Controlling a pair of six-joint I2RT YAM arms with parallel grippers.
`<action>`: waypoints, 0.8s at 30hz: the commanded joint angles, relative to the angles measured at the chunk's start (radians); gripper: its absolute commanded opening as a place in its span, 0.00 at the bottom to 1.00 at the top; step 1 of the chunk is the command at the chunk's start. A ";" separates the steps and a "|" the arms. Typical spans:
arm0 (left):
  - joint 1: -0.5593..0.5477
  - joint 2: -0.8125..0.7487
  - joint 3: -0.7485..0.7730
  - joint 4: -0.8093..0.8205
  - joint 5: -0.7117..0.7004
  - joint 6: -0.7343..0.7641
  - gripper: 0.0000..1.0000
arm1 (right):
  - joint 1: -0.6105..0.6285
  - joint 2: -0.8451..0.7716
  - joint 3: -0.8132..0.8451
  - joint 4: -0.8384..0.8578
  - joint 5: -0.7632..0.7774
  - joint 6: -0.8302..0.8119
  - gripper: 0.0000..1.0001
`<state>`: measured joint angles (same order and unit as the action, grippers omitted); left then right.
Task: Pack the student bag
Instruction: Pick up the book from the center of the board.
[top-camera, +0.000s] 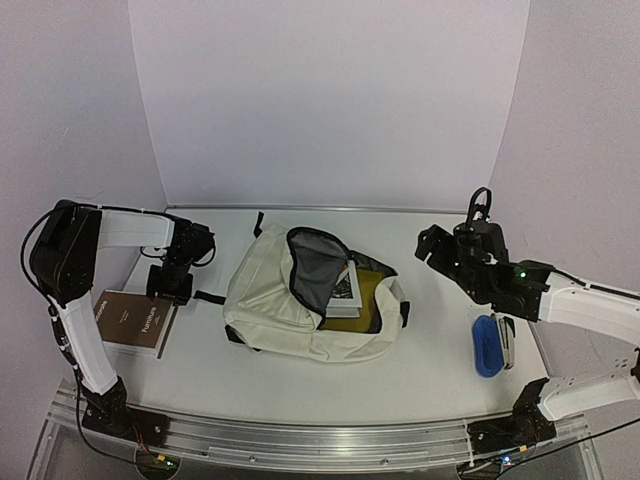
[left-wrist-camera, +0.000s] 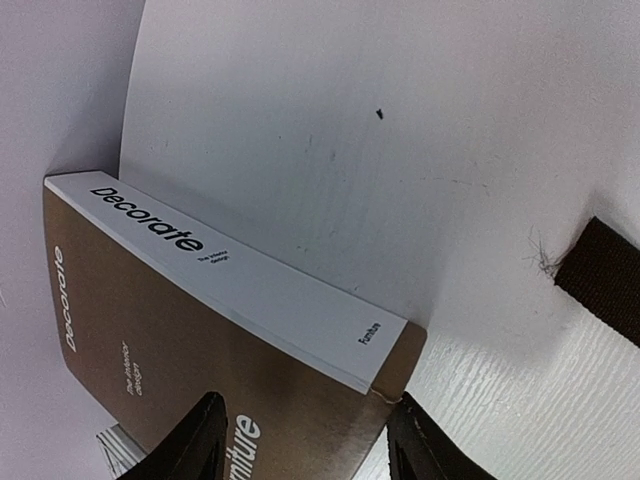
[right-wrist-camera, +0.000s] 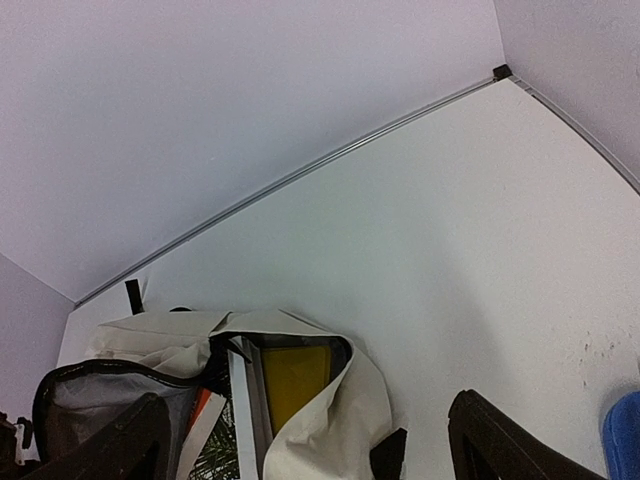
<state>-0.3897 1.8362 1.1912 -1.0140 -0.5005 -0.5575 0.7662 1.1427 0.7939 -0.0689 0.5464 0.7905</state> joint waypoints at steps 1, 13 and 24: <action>0.000 -0.003 0.028 -0.039 -0.021 -0.006 0.47 | -0.007 -0.012 -0.008 0.006 0.030 0.015 0.96; -0.046 0.029 0.060 -0.074 -0.068 0.005 0.16 | -0.007 -0.008 -0.015 0.006 0.035 0.026 0.97; -0.099 0.043 0.105 -0.167 -0.183 -0.029 0.01 | -0.008 -0.014 -0.020 0.006 0.031 0.030 0.97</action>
<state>-0.4853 1.8698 1.2568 -1.1286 -0.6120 -0.5579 0.7616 1.1427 0.7880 -0.0689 0.5537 0.8131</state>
